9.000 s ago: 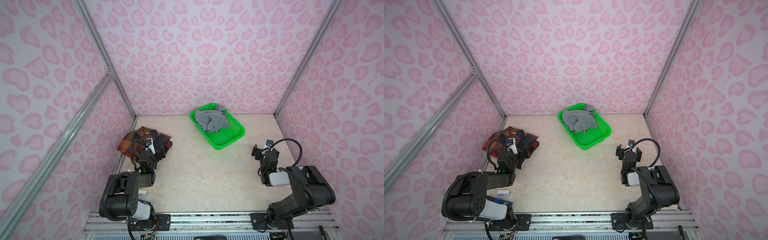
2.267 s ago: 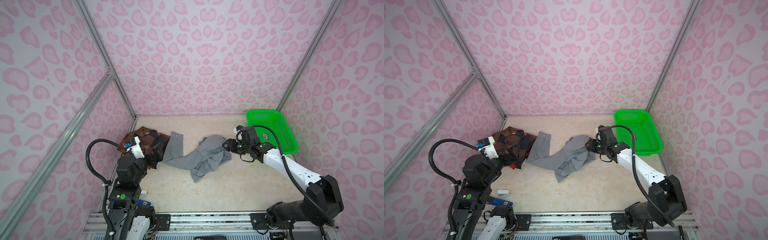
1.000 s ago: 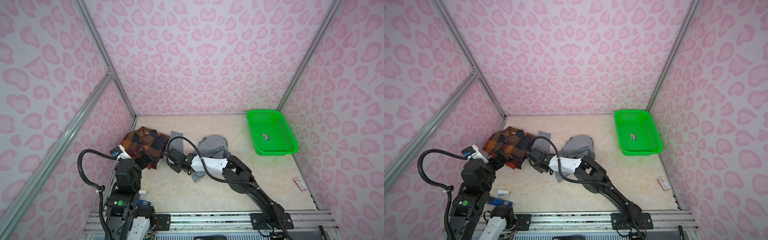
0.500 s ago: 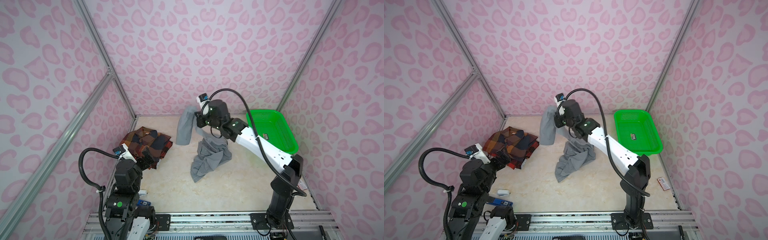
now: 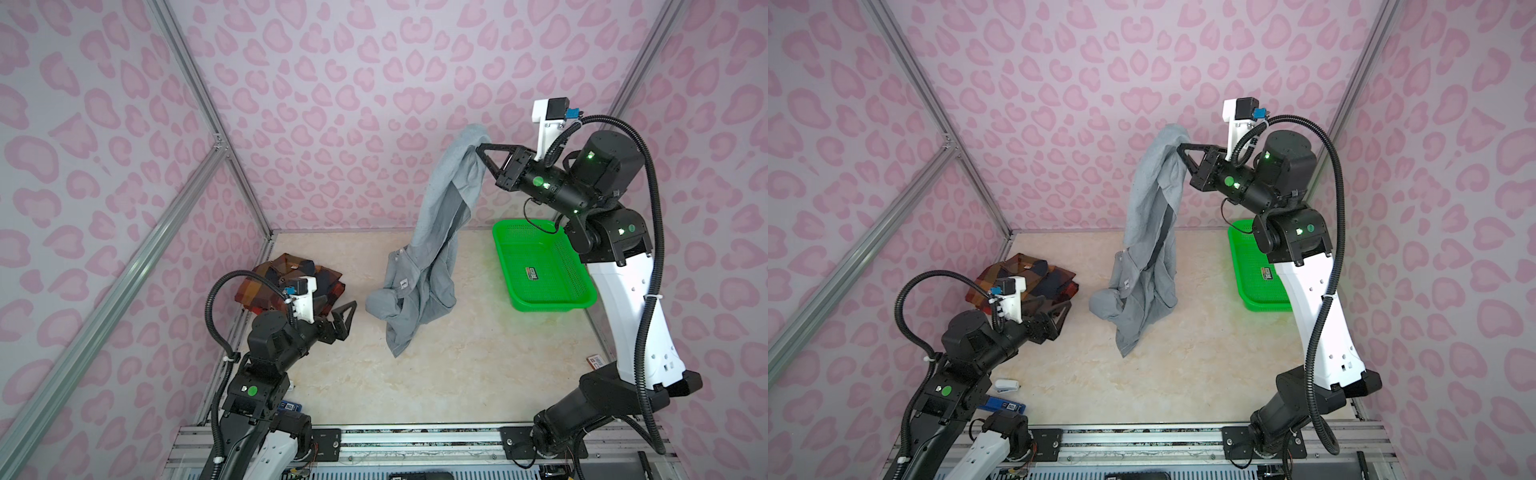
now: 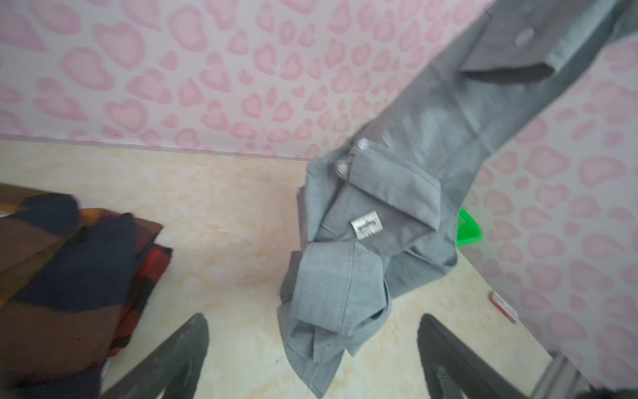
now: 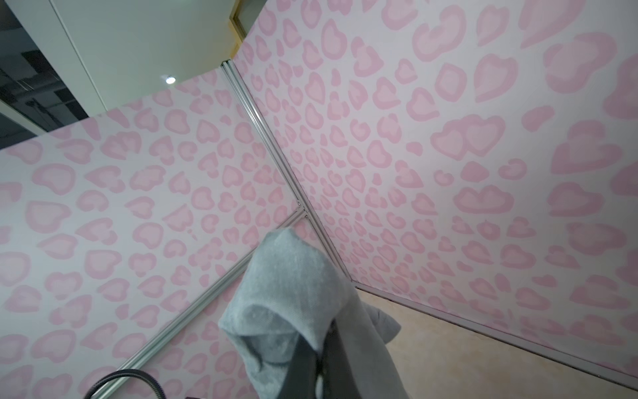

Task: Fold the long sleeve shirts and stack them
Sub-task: 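Lift the grey shirt high with the right gripper while the left gripper reaches toward it, then grasp the hanging grey shirt's lower edge with the left gripper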

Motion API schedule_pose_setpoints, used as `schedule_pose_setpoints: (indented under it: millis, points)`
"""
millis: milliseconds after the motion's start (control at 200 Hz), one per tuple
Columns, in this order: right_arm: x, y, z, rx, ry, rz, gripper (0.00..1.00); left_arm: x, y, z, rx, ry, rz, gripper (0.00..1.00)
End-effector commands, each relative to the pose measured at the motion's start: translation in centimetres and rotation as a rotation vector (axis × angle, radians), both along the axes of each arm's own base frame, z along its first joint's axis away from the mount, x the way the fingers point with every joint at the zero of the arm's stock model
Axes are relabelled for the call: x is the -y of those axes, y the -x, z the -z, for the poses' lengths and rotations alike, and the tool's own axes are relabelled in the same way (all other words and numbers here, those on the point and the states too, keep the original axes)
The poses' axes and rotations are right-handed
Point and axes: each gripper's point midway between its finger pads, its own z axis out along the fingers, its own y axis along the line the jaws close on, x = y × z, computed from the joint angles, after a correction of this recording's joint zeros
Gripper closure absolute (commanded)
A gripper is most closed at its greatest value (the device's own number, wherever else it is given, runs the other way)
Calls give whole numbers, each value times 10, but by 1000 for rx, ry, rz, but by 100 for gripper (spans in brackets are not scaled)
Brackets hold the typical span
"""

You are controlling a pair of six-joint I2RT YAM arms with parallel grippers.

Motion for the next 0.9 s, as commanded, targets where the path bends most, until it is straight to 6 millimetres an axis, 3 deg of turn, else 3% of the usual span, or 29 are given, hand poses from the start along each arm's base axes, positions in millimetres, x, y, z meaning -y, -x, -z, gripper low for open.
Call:
schedule_pose_setpoints:
  millis: [0, 100, 275, 540, 795, 895]
  points:
    - [-9, 25, -30, 7, -149, -211, 100, 27, 2, 6, 91, -73, 124, 4]
    - [-7, 45, -54, 43, -235, -305, 100, 31, -9, 8, 82, -95, 103, 4]
    - [4, 67, -83, 87, -347, -408, 100, 65, -17, 18, 79, -105, 200, 3]
    - [4, 89, -94, 107, -402, -499, 100, 147, -15, -3, 228, -109, 369, 3]
    - [2, 118, -98, 154, -379, -540, 100, 176, -21, -1, 203, 28, 415, 2]
    - [3, 120, -97, 152, -374, -540, 100, 182, -9, -7, 169, 95, 479, 3]
